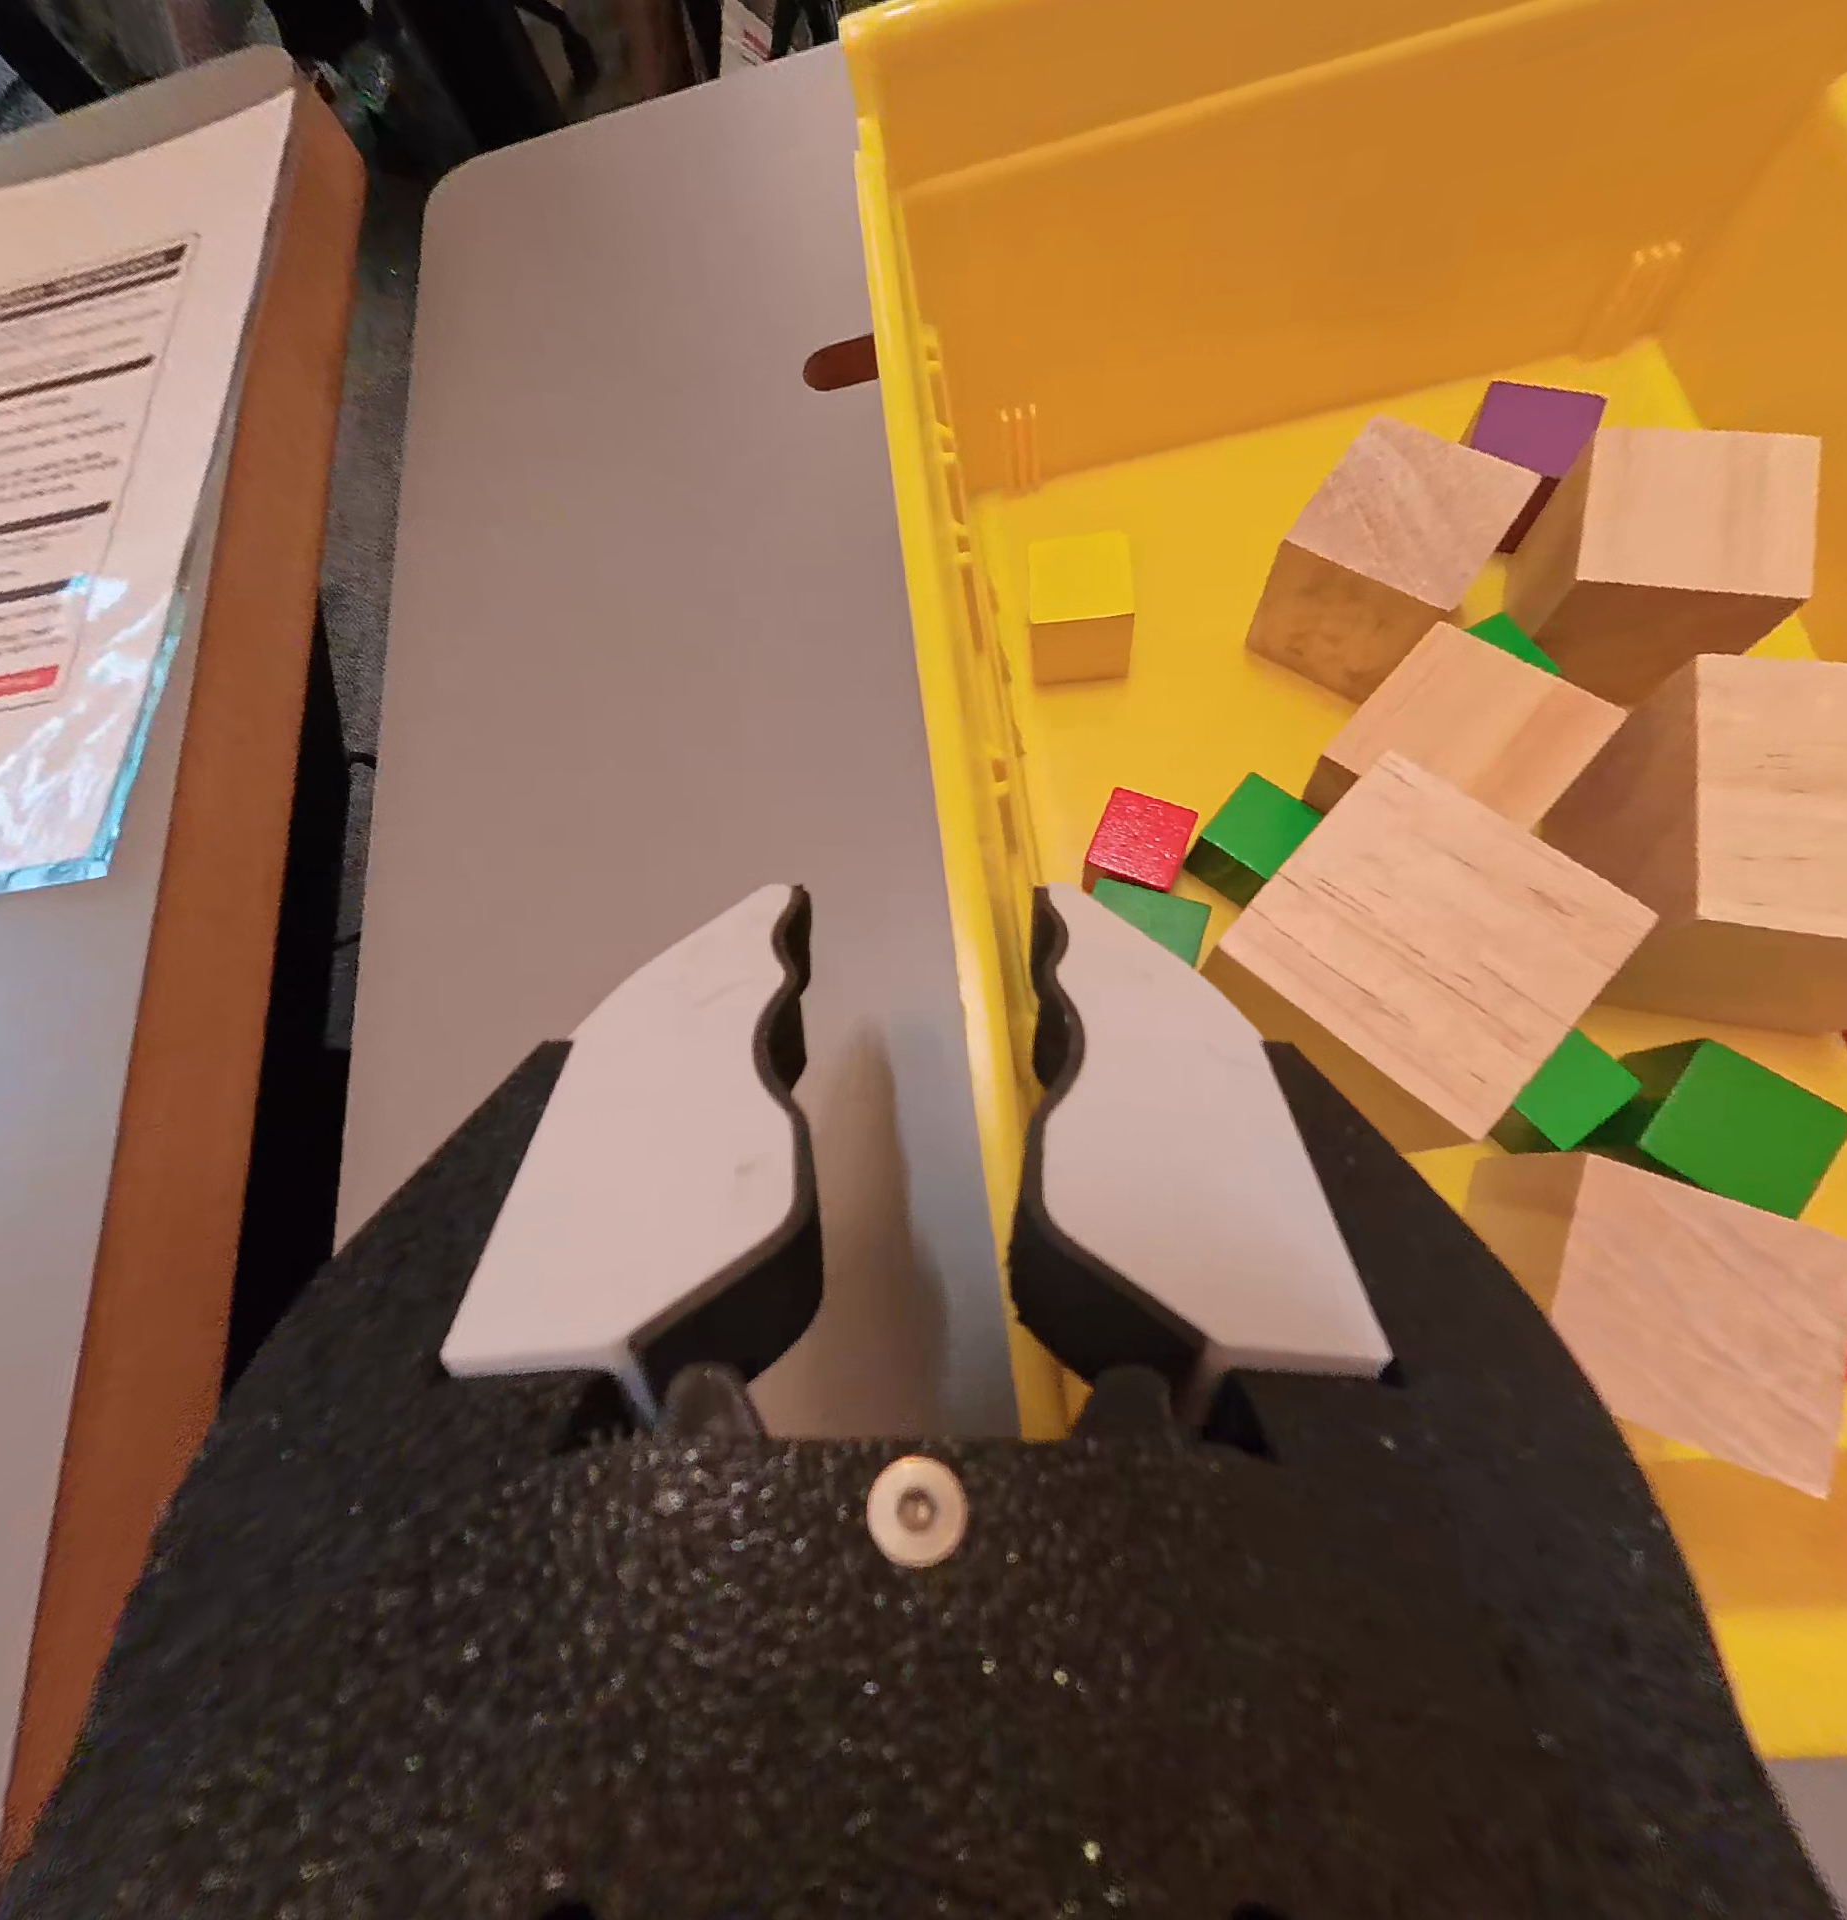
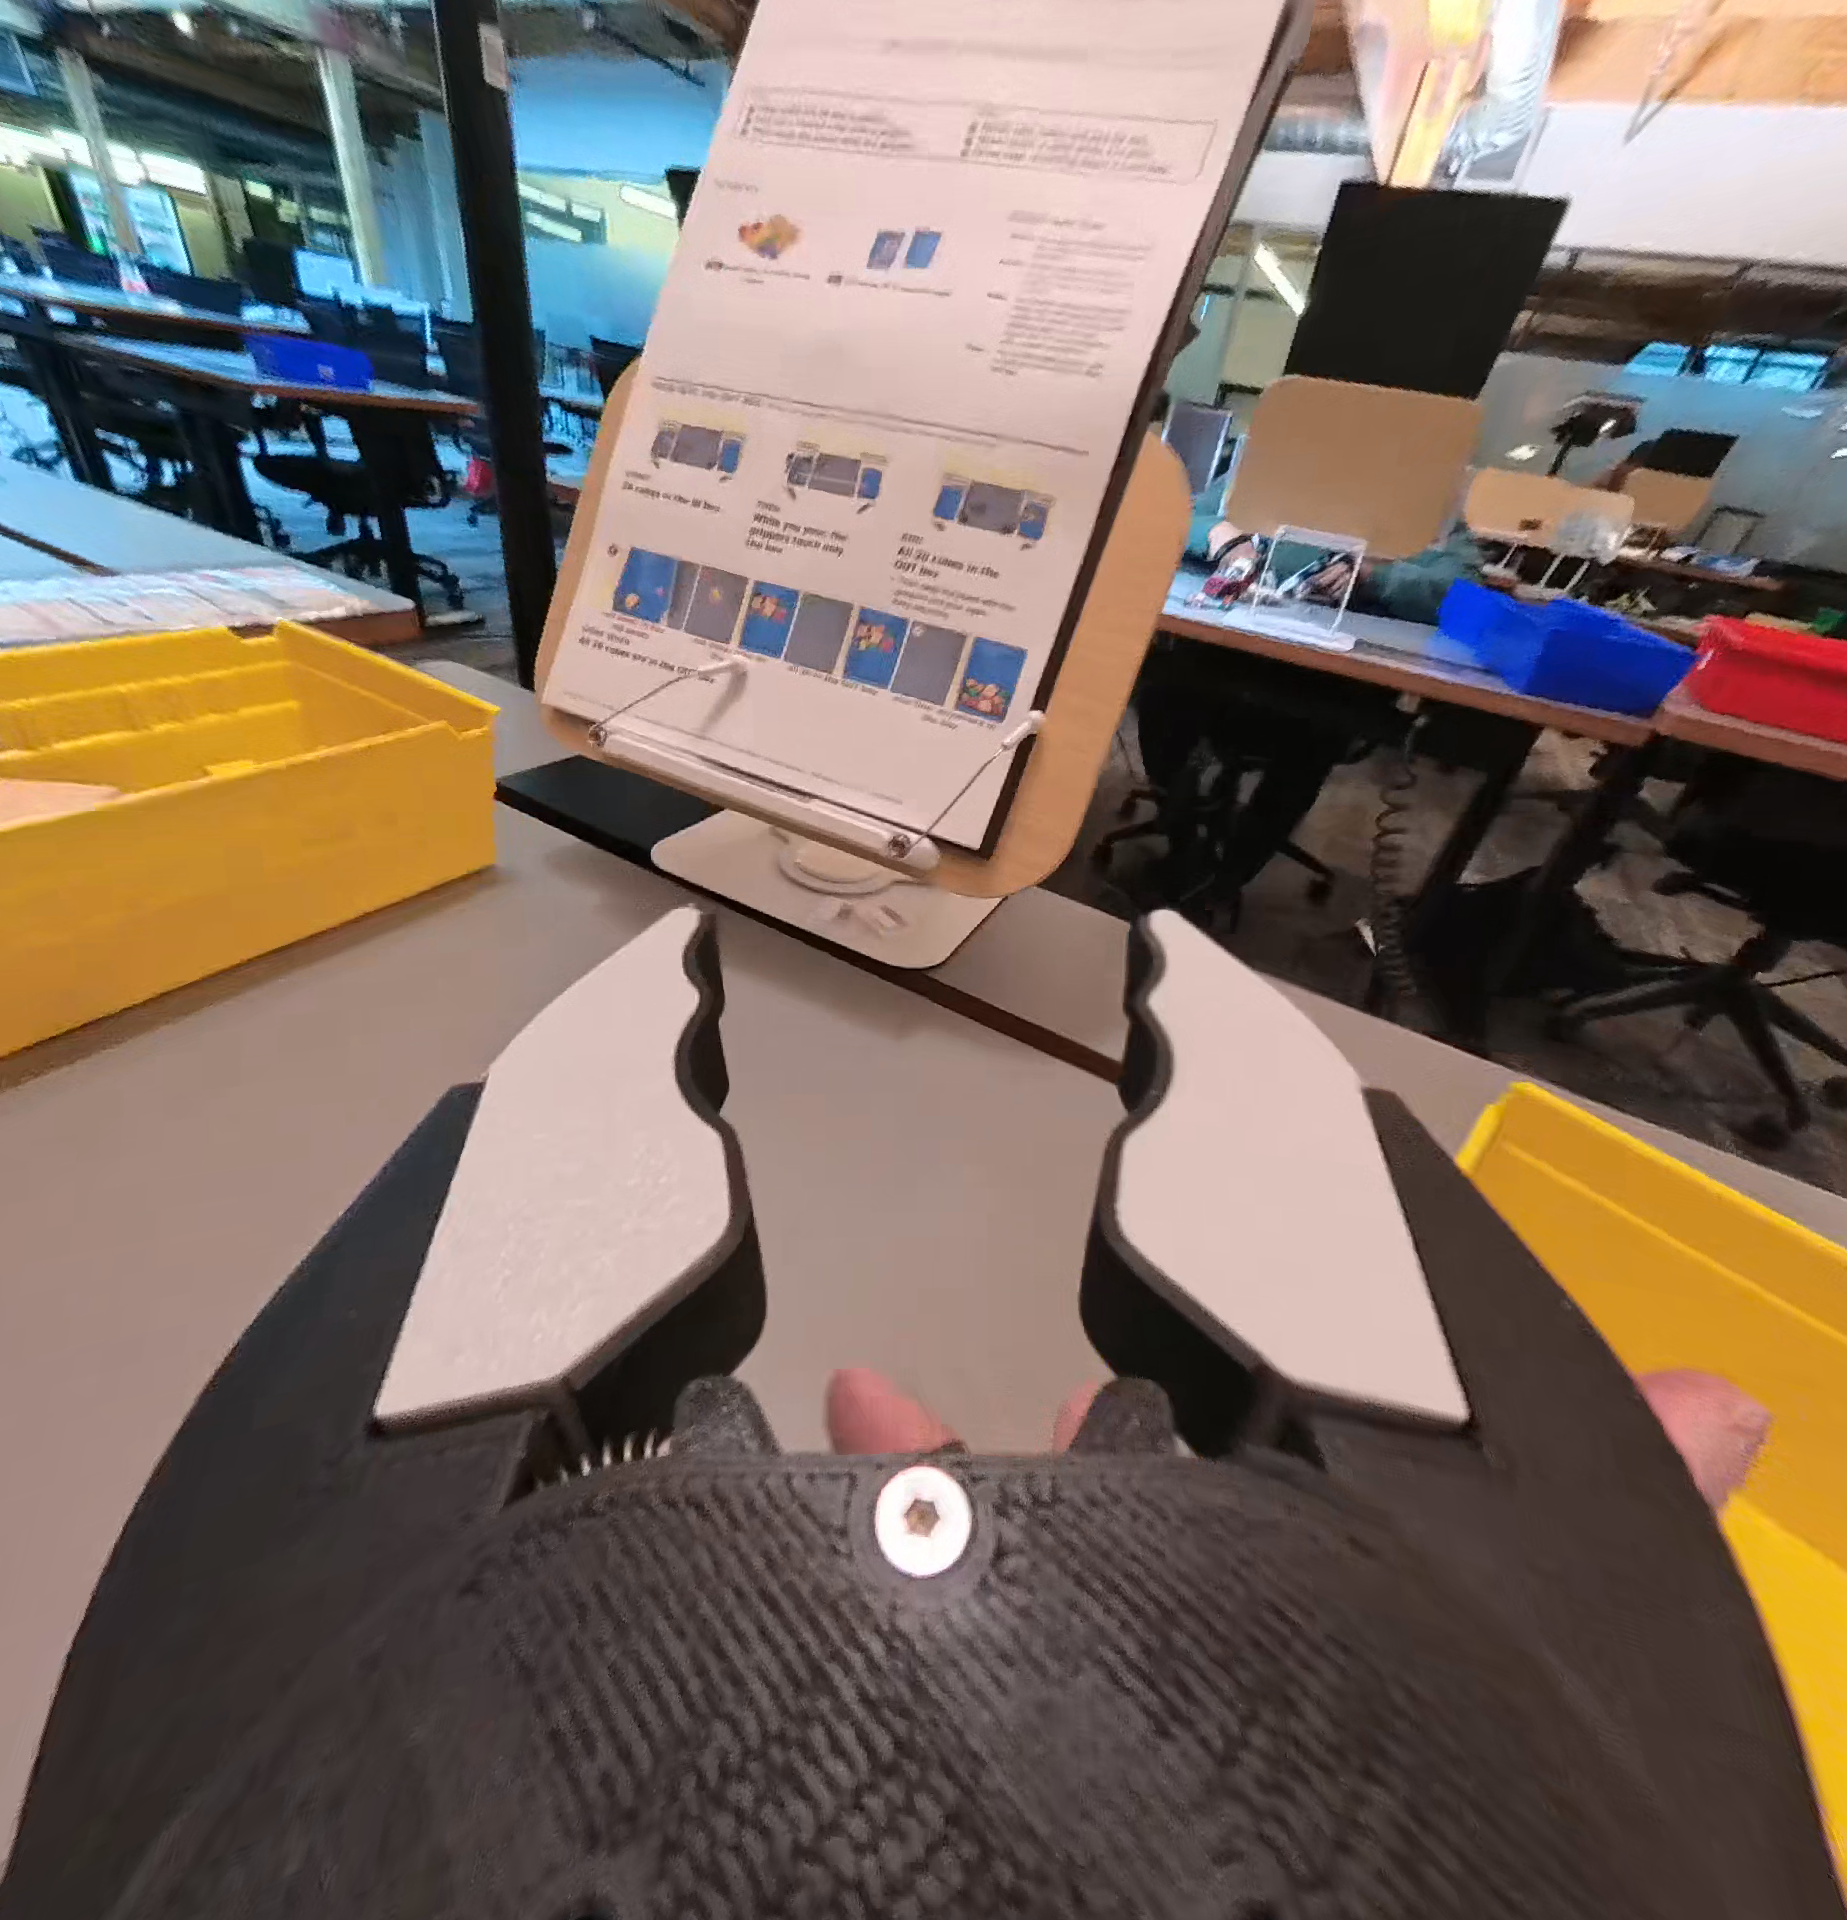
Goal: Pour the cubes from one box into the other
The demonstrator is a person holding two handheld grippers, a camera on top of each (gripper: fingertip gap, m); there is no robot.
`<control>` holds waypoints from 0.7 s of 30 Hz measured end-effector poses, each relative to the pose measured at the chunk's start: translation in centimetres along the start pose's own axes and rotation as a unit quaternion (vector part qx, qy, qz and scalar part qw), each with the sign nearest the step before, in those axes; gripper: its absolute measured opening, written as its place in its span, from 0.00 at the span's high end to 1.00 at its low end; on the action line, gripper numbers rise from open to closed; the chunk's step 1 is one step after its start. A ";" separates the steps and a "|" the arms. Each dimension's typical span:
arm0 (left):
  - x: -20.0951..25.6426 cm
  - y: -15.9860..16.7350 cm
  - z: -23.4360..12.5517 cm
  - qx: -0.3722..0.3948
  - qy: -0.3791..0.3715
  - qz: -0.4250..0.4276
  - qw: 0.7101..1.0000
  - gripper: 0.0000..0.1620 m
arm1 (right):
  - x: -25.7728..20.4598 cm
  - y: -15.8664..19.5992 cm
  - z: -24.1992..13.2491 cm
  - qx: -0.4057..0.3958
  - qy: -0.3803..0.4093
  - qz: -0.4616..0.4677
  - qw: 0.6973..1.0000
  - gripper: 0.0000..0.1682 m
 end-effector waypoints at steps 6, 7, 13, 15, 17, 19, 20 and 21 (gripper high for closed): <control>-0.4 -0.4 -0.4 -0.033 -0.001 0.013 0.999 0.66 | -4.1 1.1 5.4 -0.067 -0.045 0.032 0.996 0.46; -0.5 -0.5 -0.6 -0.034 0.007 0.014 0.999 0.66 | -4.9 1.3 6.2 -0.079 -0.047 0.033 0.995 0.47; -1.5 -1.8 -1.6 -0.045 0.053 -0.024 0.997 0.62 | -11.0 1.0 11.0 -0.107 -0.108 0.088 0.984 0.46; -1.8 -2.5 -1.7 -0.045 0.088 -0.053 0.994 0.62 | -13.1 1.1 12.6 -0.136 -0.123 0.130 0.974 0.46; -1.9 -3.1 -1.5 -0.056 0.115 -0.077 0.989 0.60 | -15.1 1.1 14.3 -0.150 -0.127 0.159 0.967 0.39; -2.2 -3.6 -1.1 -0.070 0.118 -0.085 0.987 0.58 | -16.9 1.2 15.8 -0.168 -0.133 0.181 0.960 0.39; -2.3 -3.8 -0.8 -0.075 0.118 -0.087 0.986 0.58 | -17.8 1.4 16.5 -0.189 -0.130 0.185 0.956 0.40; -2.2 -4.1 -0.5 -0.079 0.122 -0.089 0.985 0.58 | -18.6 1.8 17.3 -0.213 -0.126 0.184 0.951 0.40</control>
Point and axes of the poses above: each gripper's, where its closed fingertips meet, z out along the fingers, y out of its underside, x = y × z across the jaws, the point moved 8 cm from there along -z, back along the fingers, and after that the axes turned 5 degrees about z, right-handed, at the moved point
